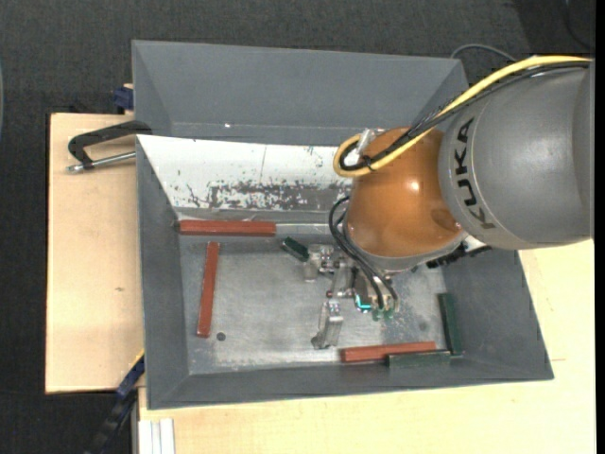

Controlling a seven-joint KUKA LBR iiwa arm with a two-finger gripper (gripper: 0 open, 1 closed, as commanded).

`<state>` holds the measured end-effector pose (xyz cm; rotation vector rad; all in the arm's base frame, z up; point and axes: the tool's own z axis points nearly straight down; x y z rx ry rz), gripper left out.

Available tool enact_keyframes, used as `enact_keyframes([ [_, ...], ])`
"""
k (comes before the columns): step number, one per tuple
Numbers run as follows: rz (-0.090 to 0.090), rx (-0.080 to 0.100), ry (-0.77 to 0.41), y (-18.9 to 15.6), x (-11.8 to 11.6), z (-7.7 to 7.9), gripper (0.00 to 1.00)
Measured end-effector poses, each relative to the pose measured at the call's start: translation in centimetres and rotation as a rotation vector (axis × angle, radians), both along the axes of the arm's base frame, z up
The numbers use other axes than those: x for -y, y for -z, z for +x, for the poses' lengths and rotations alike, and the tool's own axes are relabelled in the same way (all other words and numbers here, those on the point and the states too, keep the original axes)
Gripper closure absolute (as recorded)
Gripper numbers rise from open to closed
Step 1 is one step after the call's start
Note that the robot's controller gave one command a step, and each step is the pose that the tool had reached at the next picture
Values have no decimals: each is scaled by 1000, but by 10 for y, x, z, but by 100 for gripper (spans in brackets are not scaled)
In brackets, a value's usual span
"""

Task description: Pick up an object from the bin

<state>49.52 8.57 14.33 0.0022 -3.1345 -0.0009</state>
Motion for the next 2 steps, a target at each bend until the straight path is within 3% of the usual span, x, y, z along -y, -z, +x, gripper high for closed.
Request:
enact_keyframes([
  [1, 1, 7, 1, -3, 1, 1, 0],
  [2, 2, 17, 92, 43, 17, 59, 0],
])
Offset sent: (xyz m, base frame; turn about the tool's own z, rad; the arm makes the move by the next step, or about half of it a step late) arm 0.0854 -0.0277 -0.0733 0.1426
